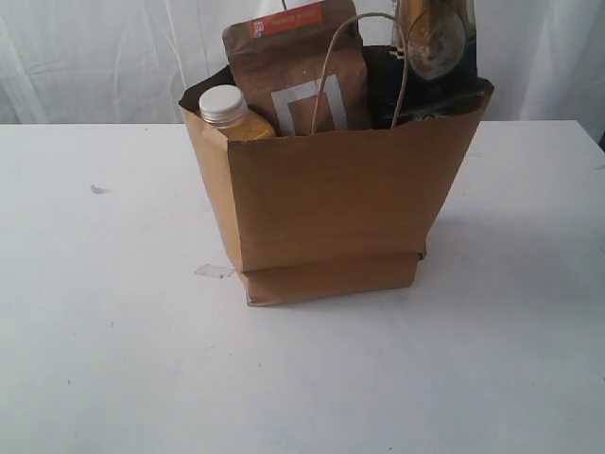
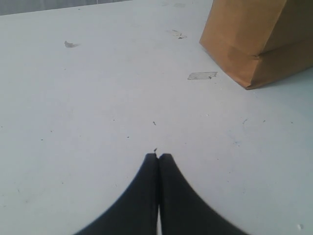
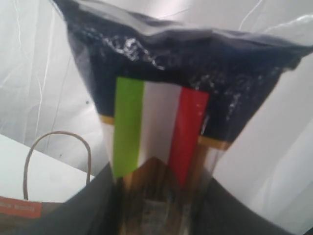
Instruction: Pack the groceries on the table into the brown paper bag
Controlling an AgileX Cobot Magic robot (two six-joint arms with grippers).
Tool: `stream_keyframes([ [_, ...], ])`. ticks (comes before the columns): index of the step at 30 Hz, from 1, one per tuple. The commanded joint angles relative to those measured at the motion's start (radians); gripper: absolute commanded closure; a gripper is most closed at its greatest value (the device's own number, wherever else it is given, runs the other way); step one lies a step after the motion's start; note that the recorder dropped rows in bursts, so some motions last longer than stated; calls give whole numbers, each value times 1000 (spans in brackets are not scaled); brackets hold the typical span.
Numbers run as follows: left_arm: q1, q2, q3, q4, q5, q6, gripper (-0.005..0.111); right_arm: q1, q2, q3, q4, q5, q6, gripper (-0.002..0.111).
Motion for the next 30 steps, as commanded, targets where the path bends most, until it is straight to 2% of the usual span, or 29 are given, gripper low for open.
stream_keyframes([
  [1, 4, -5, 3, -1, -1, -8, 107, -33, -1, -16, -90, -70, 61, 108],
  [7, 4, -5, 3, 1, -1, -8, 107, -73, 31, -16, -139, -80, 100, 108],
  [12, 4, -5, 3, 1, -1, -8, 107, -73, 52, -16, -250, -89, 210, 108],
  [17, 4, -5, 3, 1, -1, -8, 107, -73, 100, -16, -264, -110, 220, 108],
  [20, 4, -5, 3, 1, -1, -8, 107, -73, 129, -16, -292, -162, 268, 108],
  [23, 4, -5, 3, 1, -1, -8, 107, -73, 155, -16, -391, -225, 405, 108],
  [30, 4, -5, 3, 1, -1, -8, 107, -73, 195, -11, -477, -292, 468, 108],
])
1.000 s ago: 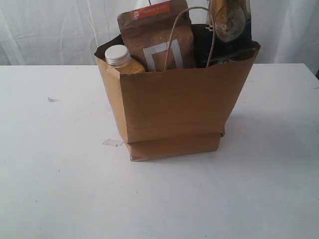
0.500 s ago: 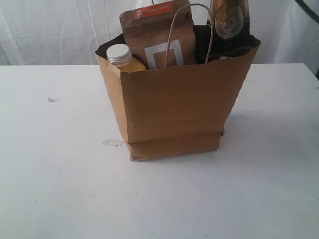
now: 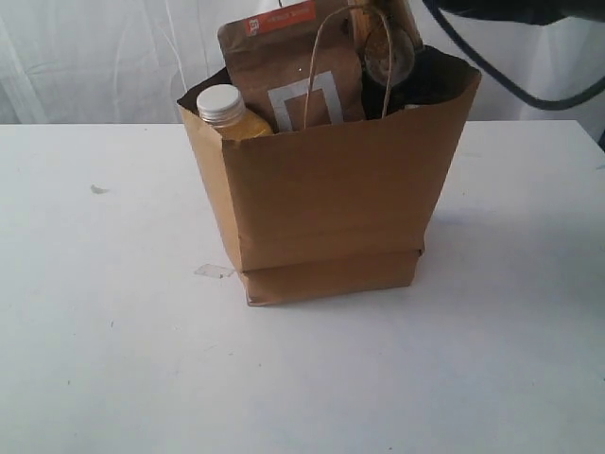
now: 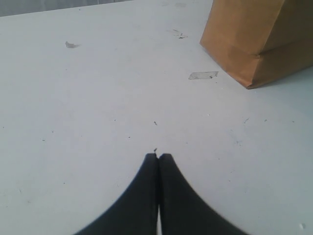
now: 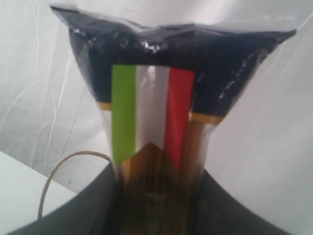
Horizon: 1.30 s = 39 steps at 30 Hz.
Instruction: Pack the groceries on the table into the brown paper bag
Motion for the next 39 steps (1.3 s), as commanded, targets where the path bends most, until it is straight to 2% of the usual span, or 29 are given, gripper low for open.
stream_keyframes([
  [1, 4, -5, 3, -6, -1, -8, 107, -3, 11, 0, -46, -56, 86, 108],
  [3, 4, -5, 3, -6, -1, -8, 107, -3, 26, 29, -41, -63, 150, 108],
  [9, 4, -5, 3, -6, -1, -8, 107, -3, 46, 104, 1, -70, 156, 108],
  [14, 4, -5, 3, -6, -1, -8, 107, -3, 46, 104, 1, -80, 162, 108],
  [18, 4, -5, 3, -6, -1, -8, 107, -3, 27, 99, -3, -166, 138, 108],
  [28, 4, -5, 3, -6, -1, -8, 107, -3, -47, 104, 76, -175, 147, 108],
  [36, 4, -5, 3, -6, -1, -8, 107, -3, 4, 111, 89, -92, 134, 108],
  [39, 4, -5, 3, -6, -1, -8, 107, -3, 22, 111, 146, -50, 59, 108],
])
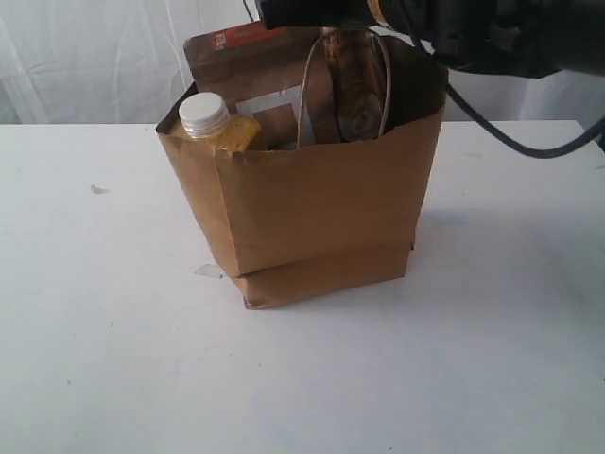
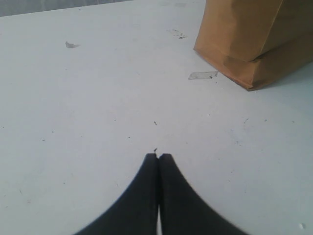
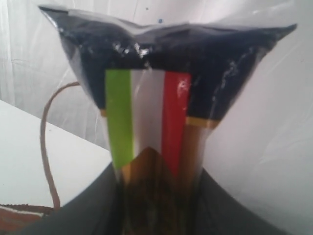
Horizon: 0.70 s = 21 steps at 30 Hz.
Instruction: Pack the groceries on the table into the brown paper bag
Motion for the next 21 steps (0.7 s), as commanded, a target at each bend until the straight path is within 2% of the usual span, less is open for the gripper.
stream_keyframes([
  [1, 4, -5, 3, -6, -1, -8, 107, 7, 19, -1, 79, 38, -81, 108],
  [3, 4, -5, 3, -6, -1, -8, 107, 7, 17, -1, 81, 42, -89, 108],
  [5, 4, -5, 3, -6, -1, -8, 107, 7, 17, -1, 81, 81, -89, 98],
  [7, 4, -5, 3, -6, -1, -8, 107, 7, 17, -1, 83, 103, -89, 75],
  [8, 4, -5, 3, -6, -1, -8, 107, 7, 15, -1, 83, 110, -89, 57],
  [9, 4, -5, 3, -6, -1, -8, 107, 7, 8, -1, 83, 121, -92, 46],
  [21, 4, -5, 3, -6, -1, -8, 107, 7, -17, -1, 149, 169, -183, 45],
])
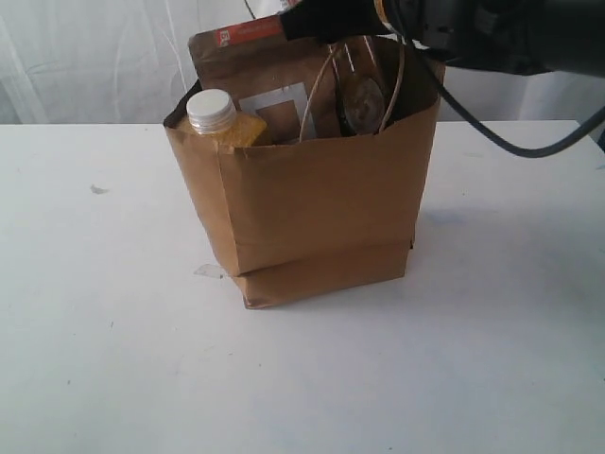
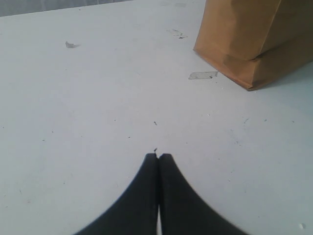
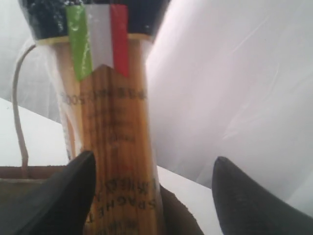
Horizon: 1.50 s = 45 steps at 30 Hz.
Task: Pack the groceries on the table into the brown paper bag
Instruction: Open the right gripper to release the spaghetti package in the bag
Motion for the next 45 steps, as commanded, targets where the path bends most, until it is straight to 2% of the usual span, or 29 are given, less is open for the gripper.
stream_keyframes([
  [1, 4, -5, 3, -6, -1, -8, 107, 1, -18, 8, 33, 17, -20, 45],
  [18, 4, -5, 3, -6, -1, -8, 107, 1, -37, 8, 139, 55, -122, 45],
  [21, 4, -5, 3, -6, -1, -8, 107, 1, -37, 8, 163, 55, -128, 50],
  [24, 4, -5, 3, -6, -1, -8, 107, 1, -37, 13, 166, 55, -128, 53],
  [45, 4, -5, 3, -6, -1, -8, 107, 1, -85, 51, 158, 58, -125, 53],
])
